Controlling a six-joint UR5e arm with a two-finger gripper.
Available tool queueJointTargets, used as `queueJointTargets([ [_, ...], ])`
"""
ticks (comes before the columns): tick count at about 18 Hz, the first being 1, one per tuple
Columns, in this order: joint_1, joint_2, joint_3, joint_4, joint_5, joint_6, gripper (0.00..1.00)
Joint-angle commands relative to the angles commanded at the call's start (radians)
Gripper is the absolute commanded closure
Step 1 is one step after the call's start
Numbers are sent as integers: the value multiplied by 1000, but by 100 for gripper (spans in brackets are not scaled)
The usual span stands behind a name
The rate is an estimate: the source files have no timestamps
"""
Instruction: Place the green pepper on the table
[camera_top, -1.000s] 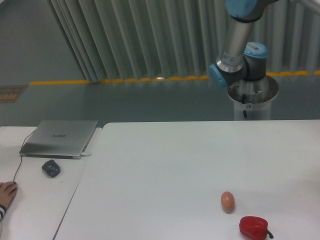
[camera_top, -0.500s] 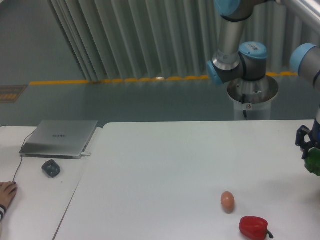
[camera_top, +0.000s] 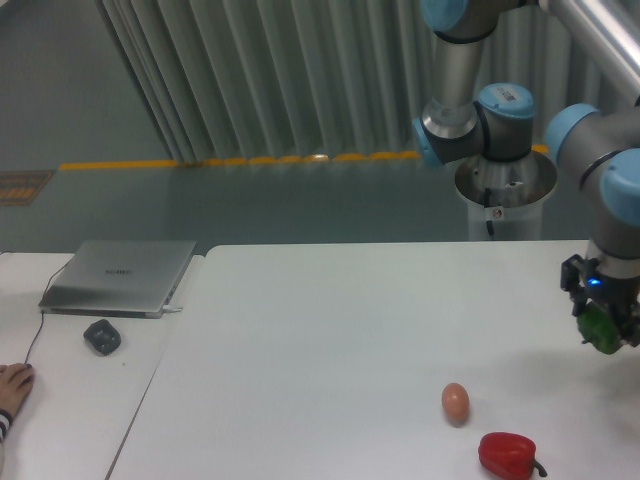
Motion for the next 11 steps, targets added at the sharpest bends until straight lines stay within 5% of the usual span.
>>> queueJointTargets([
  [4, -48, -9, -43, 84, -1, -32, 40],
  [11, -81, -25, -75, 136, 0, -66, 32],
])
